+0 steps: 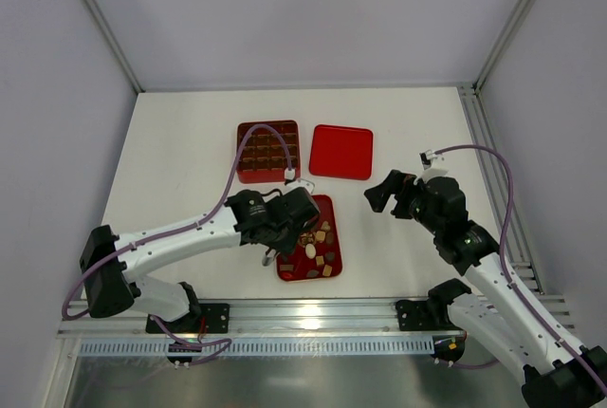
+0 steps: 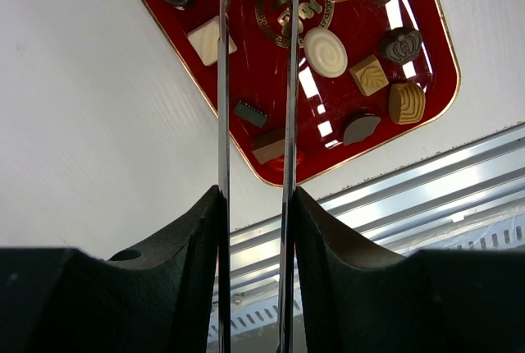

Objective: Pack the chocolate

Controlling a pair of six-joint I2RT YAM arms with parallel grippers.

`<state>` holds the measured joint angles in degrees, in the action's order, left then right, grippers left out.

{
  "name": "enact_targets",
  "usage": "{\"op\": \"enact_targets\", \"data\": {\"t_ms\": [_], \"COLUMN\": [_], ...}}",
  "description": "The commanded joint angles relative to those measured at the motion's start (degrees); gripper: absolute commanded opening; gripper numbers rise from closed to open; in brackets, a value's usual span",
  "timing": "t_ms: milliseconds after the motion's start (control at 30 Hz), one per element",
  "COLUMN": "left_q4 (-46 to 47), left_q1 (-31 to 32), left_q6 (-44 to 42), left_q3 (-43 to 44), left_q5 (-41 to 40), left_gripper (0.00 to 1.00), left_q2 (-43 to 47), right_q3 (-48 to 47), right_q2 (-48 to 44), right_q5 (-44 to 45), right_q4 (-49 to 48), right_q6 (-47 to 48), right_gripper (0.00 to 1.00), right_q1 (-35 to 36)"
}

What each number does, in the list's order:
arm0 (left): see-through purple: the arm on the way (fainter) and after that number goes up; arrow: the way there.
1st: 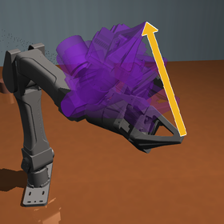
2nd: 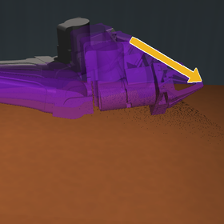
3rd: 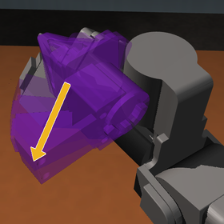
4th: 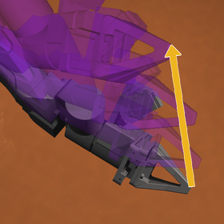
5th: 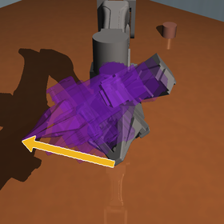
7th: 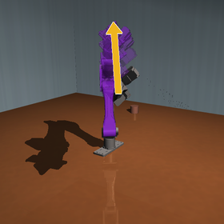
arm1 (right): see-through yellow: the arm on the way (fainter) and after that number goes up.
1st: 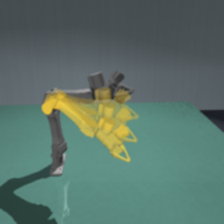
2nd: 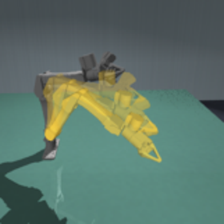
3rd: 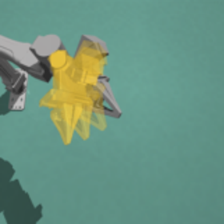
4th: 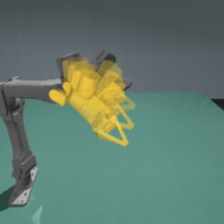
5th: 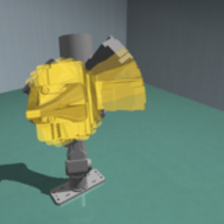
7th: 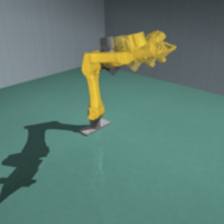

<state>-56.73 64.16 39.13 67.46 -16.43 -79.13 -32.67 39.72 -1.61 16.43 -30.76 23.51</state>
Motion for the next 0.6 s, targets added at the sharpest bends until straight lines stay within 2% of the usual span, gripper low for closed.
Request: {"op": "enact_targets", "data": {"t_ms": [0,567], "left_q4": [1.6,2.7], "left_q1": [0.6,1.2], "left_q6": [1.5,2.3], "left_q3": [-0.4,-1.6], "left_q5": [0.0,0.7], "left_gripper": [0.38,0.39], "left_q2": [1.7,1.1], "right_q3": [0.2,1.0], "right_q2": [-1.0,-1.1], "right_q5": [0.9,0.9], "right_q4": [-1.1,-1.5], "right_q6": [-0.8,-1.1], "right_gripper": [0.99,1.00], "right_q1": [0.2,0.2]}}
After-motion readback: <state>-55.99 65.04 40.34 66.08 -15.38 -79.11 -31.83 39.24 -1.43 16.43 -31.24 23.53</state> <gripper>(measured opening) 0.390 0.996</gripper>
